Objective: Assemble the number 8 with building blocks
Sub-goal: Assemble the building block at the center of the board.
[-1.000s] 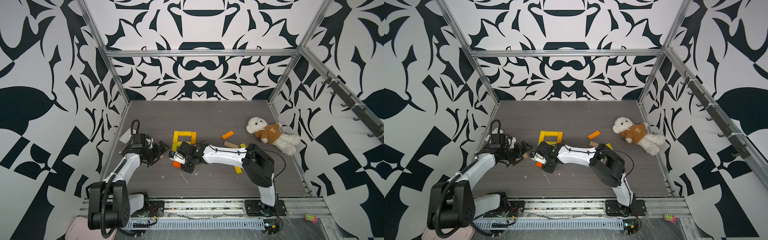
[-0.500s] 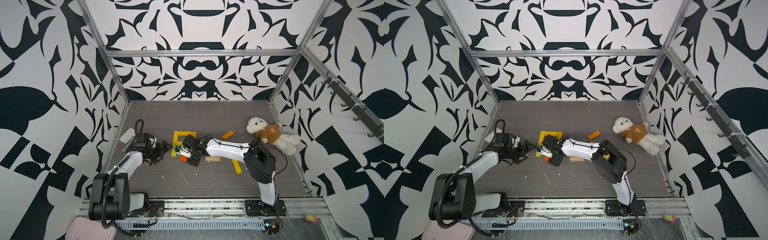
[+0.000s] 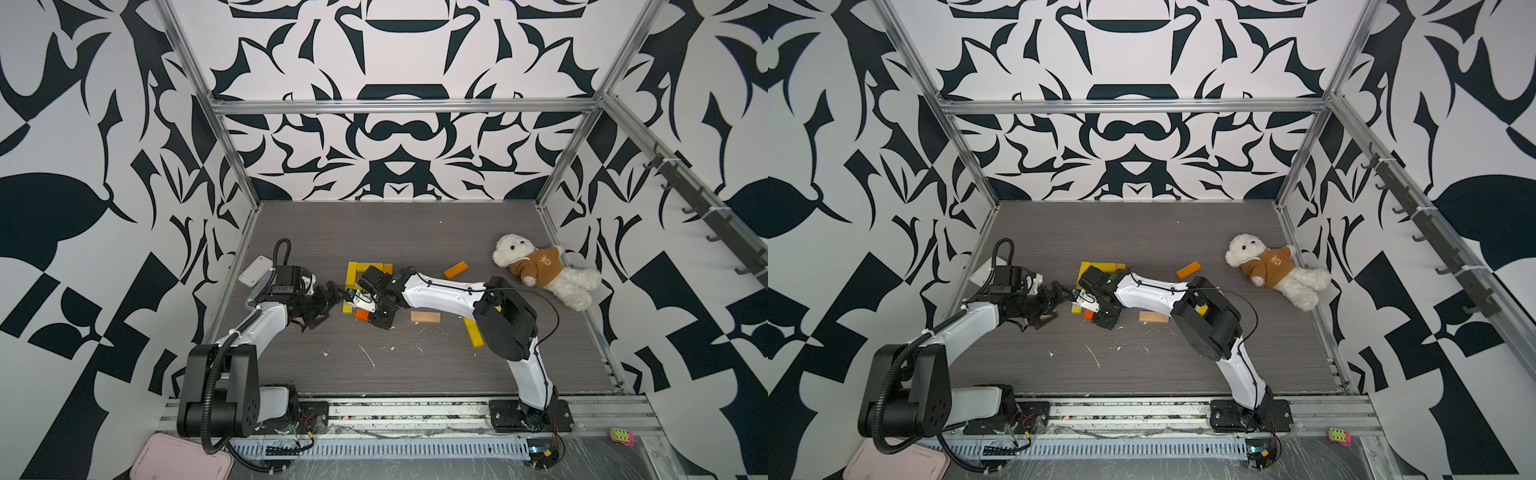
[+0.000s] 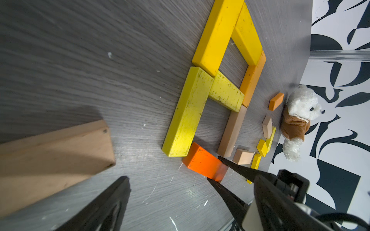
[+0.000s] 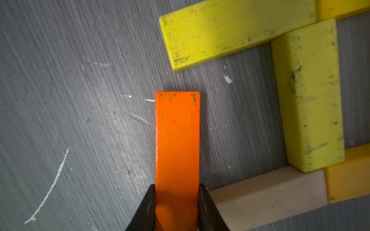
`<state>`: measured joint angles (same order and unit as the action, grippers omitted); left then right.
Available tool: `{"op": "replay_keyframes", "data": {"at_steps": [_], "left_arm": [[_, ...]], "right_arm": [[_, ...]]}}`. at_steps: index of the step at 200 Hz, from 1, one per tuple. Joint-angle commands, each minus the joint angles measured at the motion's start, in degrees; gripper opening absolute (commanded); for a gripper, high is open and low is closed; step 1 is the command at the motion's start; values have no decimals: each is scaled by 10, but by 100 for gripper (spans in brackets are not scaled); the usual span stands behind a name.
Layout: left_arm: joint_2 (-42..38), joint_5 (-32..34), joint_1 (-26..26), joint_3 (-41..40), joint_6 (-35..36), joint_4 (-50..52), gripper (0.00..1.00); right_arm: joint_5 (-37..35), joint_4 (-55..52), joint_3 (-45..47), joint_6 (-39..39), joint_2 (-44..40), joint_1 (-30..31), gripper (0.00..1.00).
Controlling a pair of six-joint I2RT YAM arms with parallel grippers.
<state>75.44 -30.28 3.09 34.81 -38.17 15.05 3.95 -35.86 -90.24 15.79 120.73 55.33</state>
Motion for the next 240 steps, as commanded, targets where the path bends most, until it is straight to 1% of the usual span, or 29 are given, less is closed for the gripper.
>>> {"op": "replay_keyframes", "data": {"at_steps": [1, 53, 101, 133, 169, 240], "left_arm": [[4, -3, 3, 5, -4, -7, 99], [5, -3, 4, 1, -6, -11, 99], [6, -3, 5, 1, -6, -13, 99], [6, -3, 5, 1, -7, -12, 99], [5, -4, 6, -1, -9, -15, 99], [7, -4, 8, 1, -10, -14, 99]], "right_arm": [[5, -11, -33, 10, -5, -3, 22], [0, -19, -53, 19, 12, -4, 22], [-7, -21, -64, 28, 25, -5, 24], [-9, -23, -66, 35, 28, -5, 30], [-10, -26, -77, 41, 35, -5, 32], [-25, -37, -94, 60, 50, -2, 33]]}}
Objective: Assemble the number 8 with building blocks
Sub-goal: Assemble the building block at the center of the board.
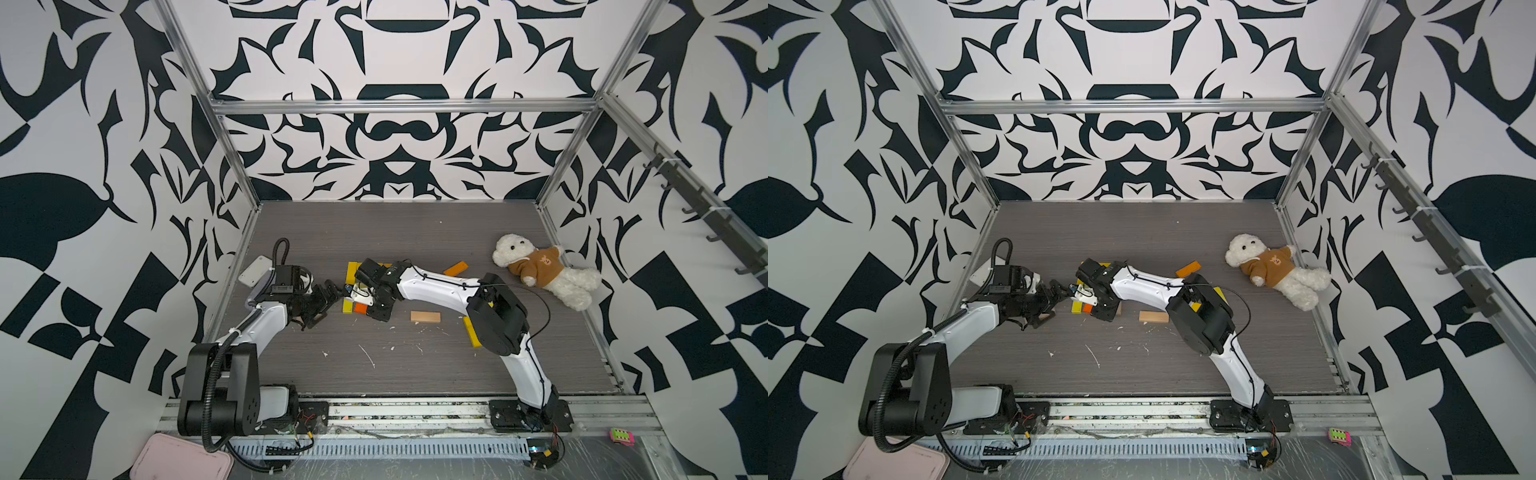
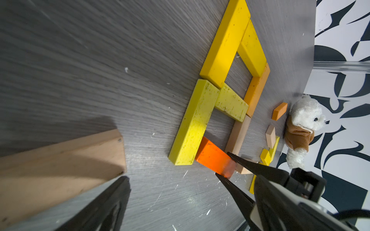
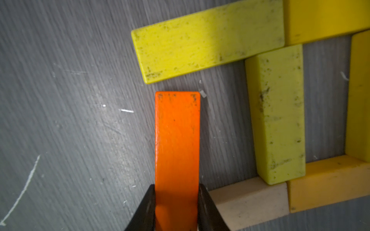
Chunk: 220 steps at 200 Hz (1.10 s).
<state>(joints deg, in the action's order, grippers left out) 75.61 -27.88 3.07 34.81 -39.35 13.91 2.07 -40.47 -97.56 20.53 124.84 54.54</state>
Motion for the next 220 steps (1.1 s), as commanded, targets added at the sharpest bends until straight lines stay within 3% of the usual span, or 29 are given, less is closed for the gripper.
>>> {"op": "replay_keyframes", "data": {"at_steps": [1, 71, 161, 220], "left_arm": [[5, -28, 8, 1, 2, -3, 99], [3, -26, 10, 2, 1, -3, 99], [-2, -25, 11, -5, 1, -5, 99], [-3, -24, 14, -7, -1, -5, 99]], "right_arm": [[-6, 9, -21, 13, 9, 6, 33], [0, 11, -29, 14, 18, 8, 33], [-14, 27, -31, 10, 17, 9, 48], [-16, 28, -43, 15, 14, 11, 42]]}}
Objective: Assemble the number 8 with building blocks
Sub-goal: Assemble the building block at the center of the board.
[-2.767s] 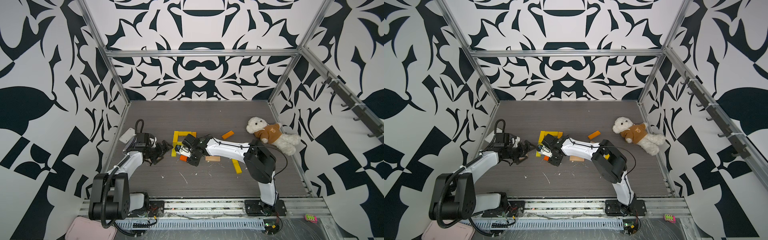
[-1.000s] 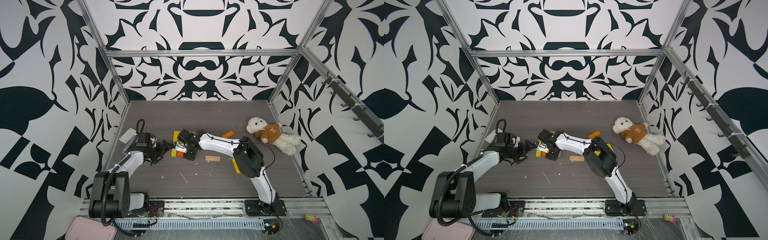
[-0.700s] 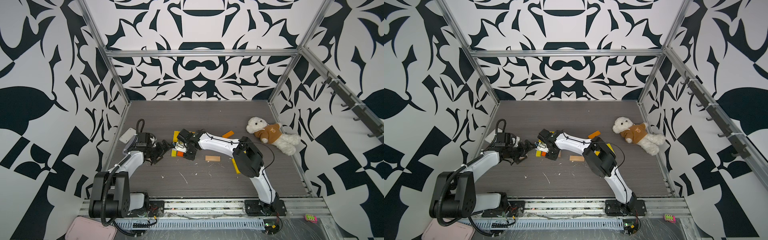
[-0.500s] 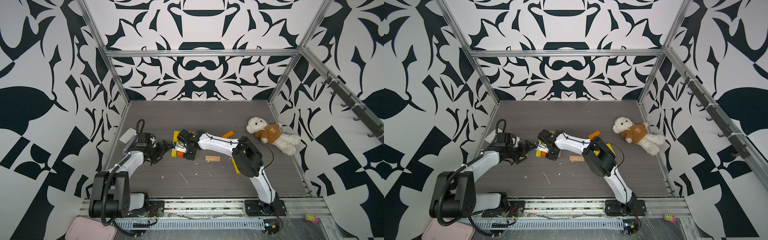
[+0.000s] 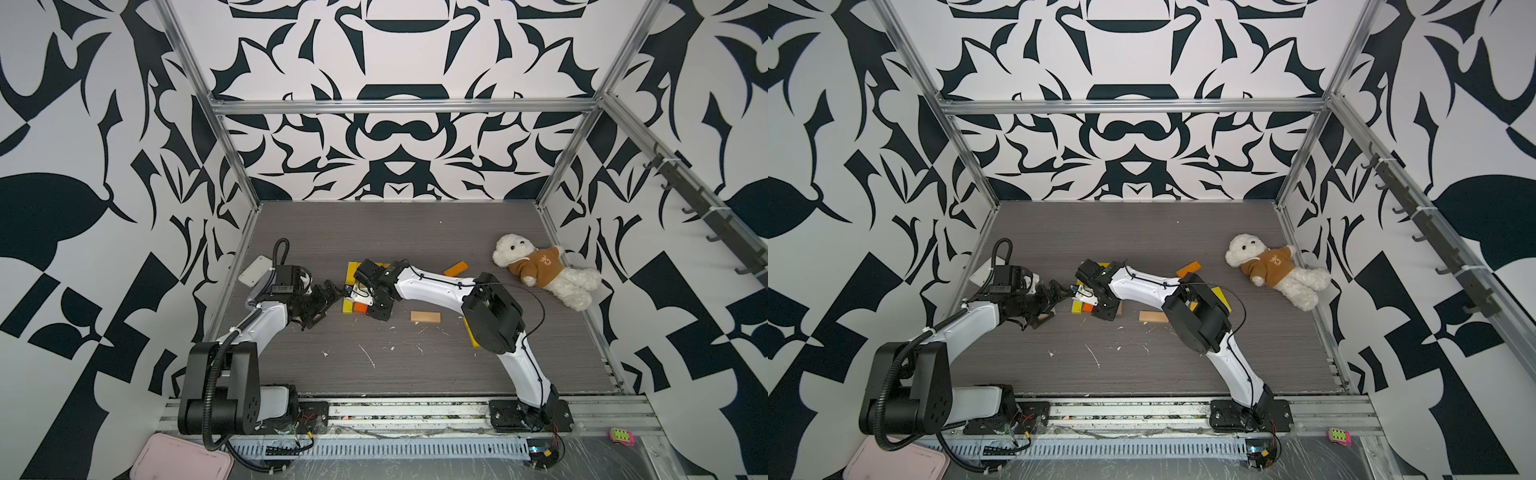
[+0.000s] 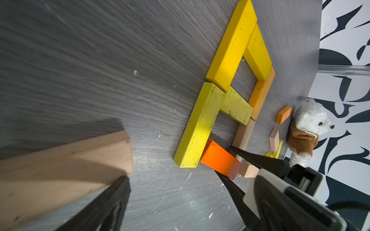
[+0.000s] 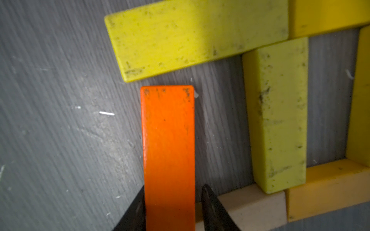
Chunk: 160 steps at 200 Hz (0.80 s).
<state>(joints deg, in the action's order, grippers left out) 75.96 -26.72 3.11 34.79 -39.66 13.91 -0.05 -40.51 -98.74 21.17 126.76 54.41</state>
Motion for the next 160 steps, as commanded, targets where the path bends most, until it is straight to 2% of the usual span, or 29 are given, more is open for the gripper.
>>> {"op": "replay_keyframes", "data": {"at_steps": [1, 34, 160], "left_arm": [[-6, -35, 14, -7, 2, -5, 99], [-7, -35, 14, -9, 2, -5, 99], [-5, -36, 14, -6, 3, -5, 99]], "right_arm": [[5, 28, -31, 9, -5, 12, 42], [6, 26, -39, 11, 2, 16, 39], [15, 27, -53, 10, -1, 19, 40]]}}
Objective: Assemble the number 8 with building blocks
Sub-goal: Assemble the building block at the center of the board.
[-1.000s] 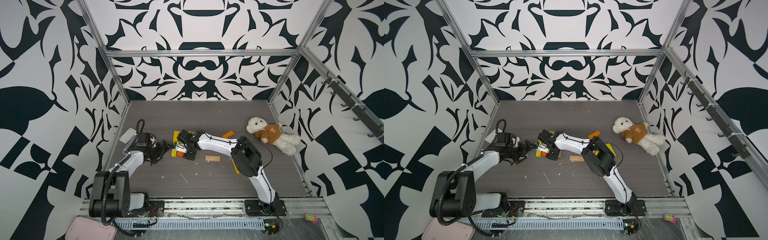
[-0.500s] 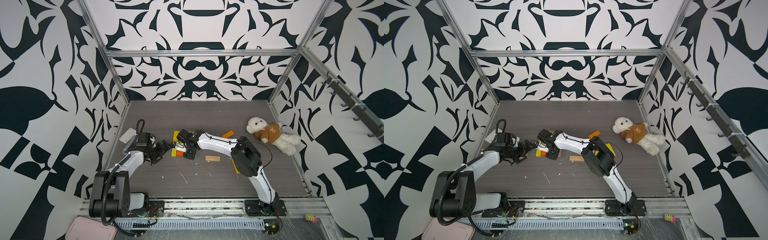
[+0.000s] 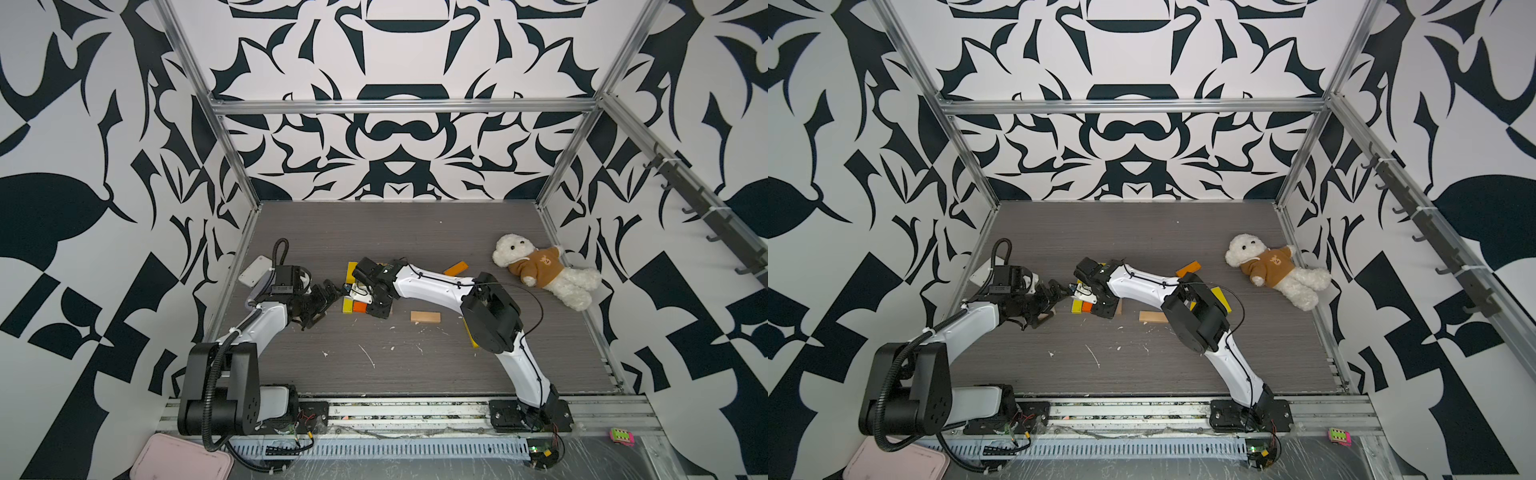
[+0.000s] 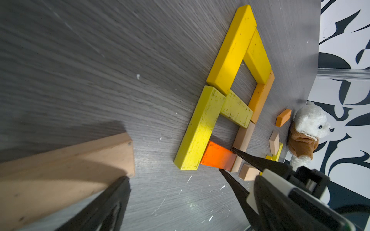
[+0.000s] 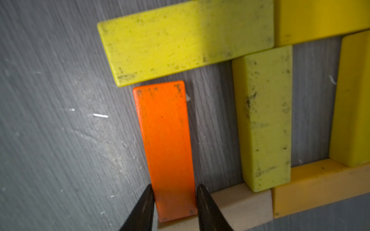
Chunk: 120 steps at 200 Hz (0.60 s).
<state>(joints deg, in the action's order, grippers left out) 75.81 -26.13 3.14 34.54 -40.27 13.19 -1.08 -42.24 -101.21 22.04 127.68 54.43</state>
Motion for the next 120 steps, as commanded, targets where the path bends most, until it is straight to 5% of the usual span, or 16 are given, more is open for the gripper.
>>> {"op": "replay_keyframes", "data": {"at_steps": [1, 120], "left_arm": [[-3, -42, 14, -4, 9, 3, 99], [-7, -41, 14, -5, 11, 7, 99]], "right_arm": [[26, 44, -29, 1, -10, 19, 40], [38, 24, -44, 27, 17, 23, 34]]}}
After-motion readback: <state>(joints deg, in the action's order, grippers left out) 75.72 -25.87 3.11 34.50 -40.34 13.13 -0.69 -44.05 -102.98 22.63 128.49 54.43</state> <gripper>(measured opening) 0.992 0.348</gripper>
